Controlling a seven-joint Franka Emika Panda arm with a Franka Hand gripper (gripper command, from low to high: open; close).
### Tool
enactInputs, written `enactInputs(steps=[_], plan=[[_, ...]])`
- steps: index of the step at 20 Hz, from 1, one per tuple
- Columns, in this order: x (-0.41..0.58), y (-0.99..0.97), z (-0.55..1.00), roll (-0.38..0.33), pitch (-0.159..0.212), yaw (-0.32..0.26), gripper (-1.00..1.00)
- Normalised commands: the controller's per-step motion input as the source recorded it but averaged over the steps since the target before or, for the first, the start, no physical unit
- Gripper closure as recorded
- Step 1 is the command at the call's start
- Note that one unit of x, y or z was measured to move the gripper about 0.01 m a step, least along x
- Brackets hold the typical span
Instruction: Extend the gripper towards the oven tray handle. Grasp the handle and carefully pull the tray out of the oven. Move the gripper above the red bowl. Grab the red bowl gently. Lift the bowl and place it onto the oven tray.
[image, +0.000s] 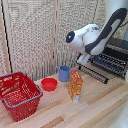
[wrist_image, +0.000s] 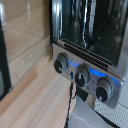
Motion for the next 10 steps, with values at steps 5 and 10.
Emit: enactInputs(steps=[5,10], plan=[[-0.107,-0.71,-0.21,-0.13,-0.015,0.027,-1.0],[-0.106,-0.8,0.0,-0.059,-0.011,0.009,-1.0]])
